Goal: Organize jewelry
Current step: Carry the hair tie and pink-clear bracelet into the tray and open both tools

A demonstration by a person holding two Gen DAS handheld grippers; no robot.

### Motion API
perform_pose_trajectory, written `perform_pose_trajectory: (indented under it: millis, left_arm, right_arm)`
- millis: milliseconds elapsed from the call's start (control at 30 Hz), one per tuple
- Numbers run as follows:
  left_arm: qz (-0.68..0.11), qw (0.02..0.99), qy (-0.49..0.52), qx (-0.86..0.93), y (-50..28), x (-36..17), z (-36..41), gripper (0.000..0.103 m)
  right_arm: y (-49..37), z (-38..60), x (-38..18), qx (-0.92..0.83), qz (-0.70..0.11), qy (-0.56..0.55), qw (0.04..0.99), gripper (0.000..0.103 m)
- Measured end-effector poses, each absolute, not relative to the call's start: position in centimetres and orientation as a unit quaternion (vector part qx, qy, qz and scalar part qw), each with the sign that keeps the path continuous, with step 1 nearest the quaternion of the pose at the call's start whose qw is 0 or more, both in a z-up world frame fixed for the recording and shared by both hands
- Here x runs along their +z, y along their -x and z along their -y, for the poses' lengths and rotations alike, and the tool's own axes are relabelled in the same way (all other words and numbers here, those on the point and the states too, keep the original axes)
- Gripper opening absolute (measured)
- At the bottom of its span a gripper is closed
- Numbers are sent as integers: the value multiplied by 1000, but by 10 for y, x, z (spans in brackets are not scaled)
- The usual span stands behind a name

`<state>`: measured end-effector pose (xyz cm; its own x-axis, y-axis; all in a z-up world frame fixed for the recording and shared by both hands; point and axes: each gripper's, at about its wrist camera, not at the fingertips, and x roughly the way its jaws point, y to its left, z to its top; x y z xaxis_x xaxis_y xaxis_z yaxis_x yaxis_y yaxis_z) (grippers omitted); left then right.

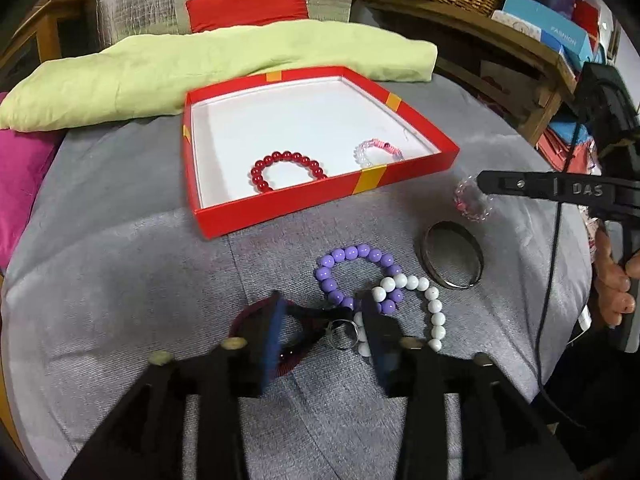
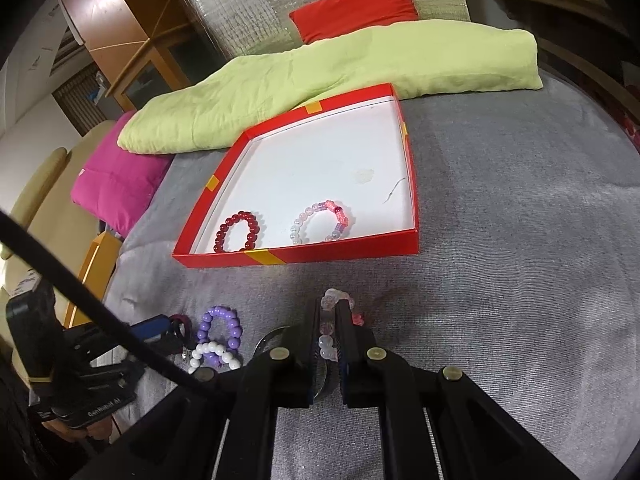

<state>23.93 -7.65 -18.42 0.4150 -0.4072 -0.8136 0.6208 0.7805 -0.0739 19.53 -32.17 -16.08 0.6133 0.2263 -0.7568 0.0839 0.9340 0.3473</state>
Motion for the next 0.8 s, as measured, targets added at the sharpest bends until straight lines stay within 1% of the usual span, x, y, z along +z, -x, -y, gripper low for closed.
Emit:
perform_pose_trajectory:
  millis: [33, 200, 233, 267, 367, 433, 567, 800]
  left_arm:
    - [-447, 830, -125, -309, -239, -186, 78, 49]
    - [-472, 819, -118, -305, -243, -197, 70, 48]
    - [-470, 822, -116, -301, -244, -196, 67, 41]
    - [-469, 824, -115, -297, -245, -196, 63, 32]
    - [-469, 828, -99, -292, -249, -194, 53, 19]
    - [-461, 833, -94, -290, -250, -191, 47, 13]
    - [-451, 845, -79, -277, -252, -186, 37, 10]
    - [-430, 855, -50, -287, -256, -175, 30, 9]
  right_arm:
    - [-195, 322, -161, 41, -438, -178, 880, 8]
    - [-197, 319, -160, 44, -436, -181, 880, 8]
    - [-197, 318, -159, 44, -436, -180, 881, 8]
    - [-198, 317, -159, 45, -436, -180, 881, 8]
    - [-198, 314, -159, 47, -435, -176, 882, 8]
    - [-199, 313, -159, 46, -436, -177, 881, 8]
    - [-200, 313, -160, 46, -435, -180, 881, 8]
    - [-199, 311, -157, 51, -426, -181, 885, 8]
